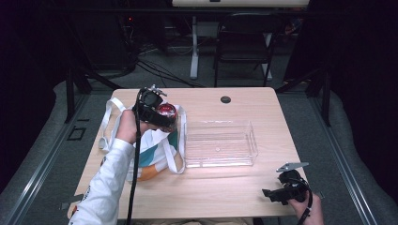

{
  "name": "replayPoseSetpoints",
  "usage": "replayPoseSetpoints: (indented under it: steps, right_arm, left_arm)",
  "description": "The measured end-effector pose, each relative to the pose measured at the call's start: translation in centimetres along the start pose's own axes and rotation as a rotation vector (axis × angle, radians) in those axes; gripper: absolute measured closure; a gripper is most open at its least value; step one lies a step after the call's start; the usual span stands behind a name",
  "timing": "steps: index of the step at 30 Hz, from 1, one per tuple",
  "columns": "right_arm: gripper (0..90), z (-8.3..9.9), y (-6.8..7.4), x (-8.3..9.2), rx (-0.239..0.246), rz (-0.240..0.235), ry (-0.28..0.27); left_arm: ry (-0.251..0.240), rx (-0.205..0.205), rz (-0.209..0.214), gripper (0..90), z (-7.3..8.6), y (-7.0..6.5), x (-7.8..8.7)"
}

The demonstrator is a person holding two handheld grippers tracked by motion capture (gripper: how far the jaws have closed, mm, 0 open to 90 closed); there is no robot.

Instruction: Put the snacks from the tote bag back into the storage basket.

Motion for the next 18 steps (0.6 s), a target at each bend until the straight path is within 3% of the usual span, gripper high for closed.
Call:
replayPoseSetpoints:
  steps: [18]
  right_arm:
    - [11.5,0.0,0.0,0.0,0.0,0.0,-0.003]
  left_arm:
    - [0.014,-0.063,0.049,25.7,-1.6,-3.0,-2.1]
Point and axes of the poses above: each handheld gripper's, and its own axes: x roughly backward along the jaws, z roughly out of its underside, y roughly to its left, the point moved 5 cm from there along -x, roughly forward along the jaws, and after that the axes turned 1 degree about -z, right-handed, at the moved point
